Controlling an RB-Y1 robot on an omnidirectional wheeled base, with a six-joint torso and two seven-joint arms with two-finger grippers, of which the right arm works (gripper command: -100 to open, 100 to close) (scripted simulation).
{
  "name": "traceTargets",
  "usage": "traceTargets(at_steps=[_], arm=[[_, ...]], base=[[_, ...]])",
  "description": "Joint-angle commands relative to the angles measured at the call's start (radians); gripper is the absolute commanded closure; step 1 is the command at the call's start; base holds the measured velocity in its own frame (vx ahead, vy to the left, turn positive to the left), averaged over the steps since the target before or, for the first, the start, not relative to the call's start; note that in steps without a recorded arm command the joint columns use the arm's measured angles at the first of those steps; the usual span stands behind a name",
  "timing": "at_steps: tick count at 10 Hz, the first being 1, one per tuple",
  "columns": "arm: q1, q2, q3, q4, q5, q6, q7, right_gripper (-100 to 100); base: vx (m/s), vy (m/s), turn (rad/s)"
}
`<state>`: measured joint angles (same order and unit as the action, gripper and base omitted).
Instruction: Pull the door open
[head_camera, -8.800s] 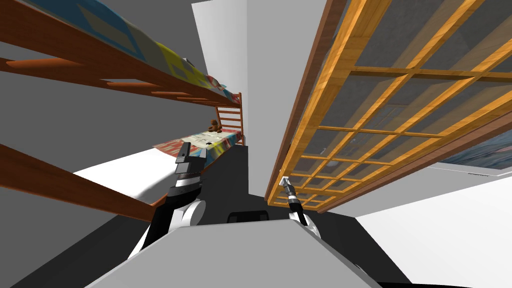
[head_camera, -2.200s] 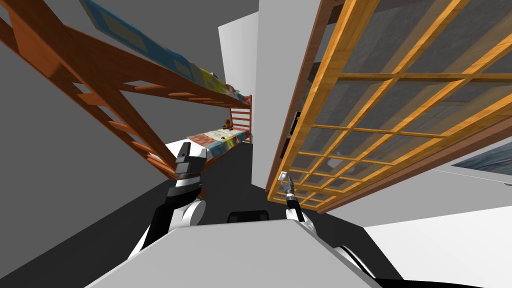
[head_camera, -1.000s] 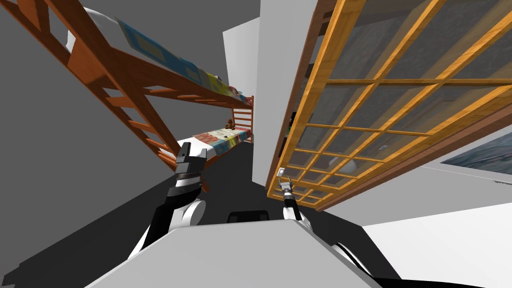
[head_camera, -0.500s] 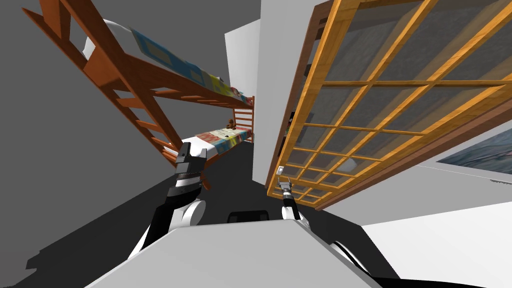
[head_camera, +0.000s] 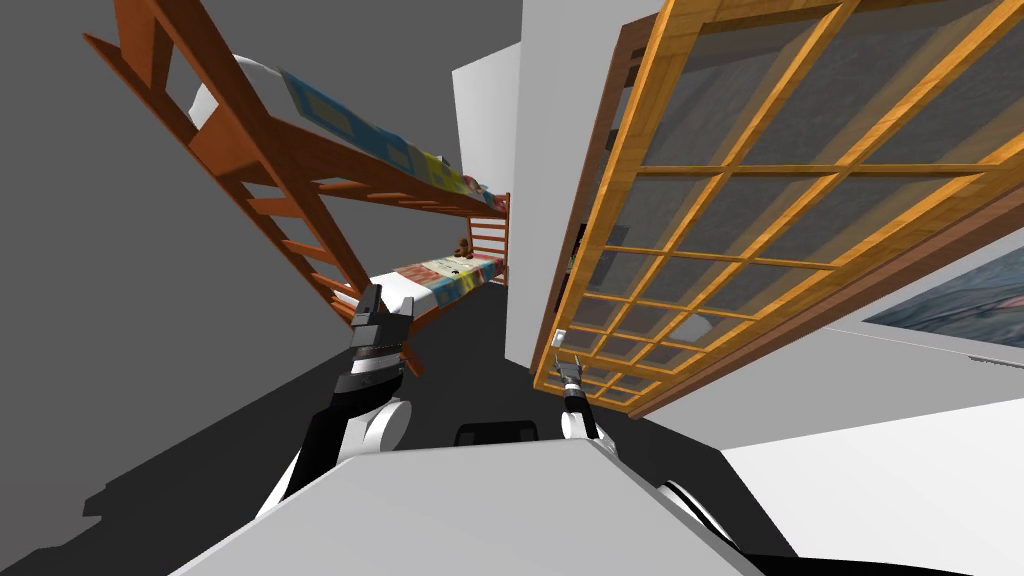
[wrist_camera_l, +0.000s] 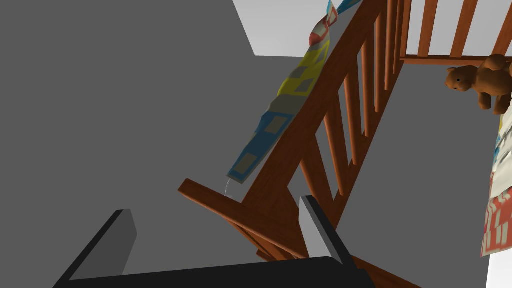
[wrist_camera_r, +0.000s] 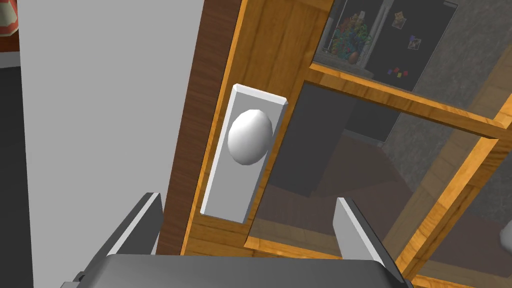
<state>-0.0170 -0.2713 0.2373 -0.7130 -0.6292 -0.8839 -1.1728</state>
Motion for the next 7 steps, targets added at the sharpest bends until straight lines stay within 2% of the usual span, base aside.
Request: traceTargets(at_steps=[1, 2, 7], arm=[[-0.001, 0.001, 0.012, -0.004, -0.022, 0.001, -0.05, -100], [-0.001, 0.001, 0.012, -0.004, -0.022, 0.001, -0.059, -100], [-0.004, 0.005, 0.039, -0.013, -0.07, 0.004, -0.185, -100]], base=[[-0.051, -0.012, 0.035], [-0.037, -0.009, 0.01], [-0.045, -0.009, 0.018]])
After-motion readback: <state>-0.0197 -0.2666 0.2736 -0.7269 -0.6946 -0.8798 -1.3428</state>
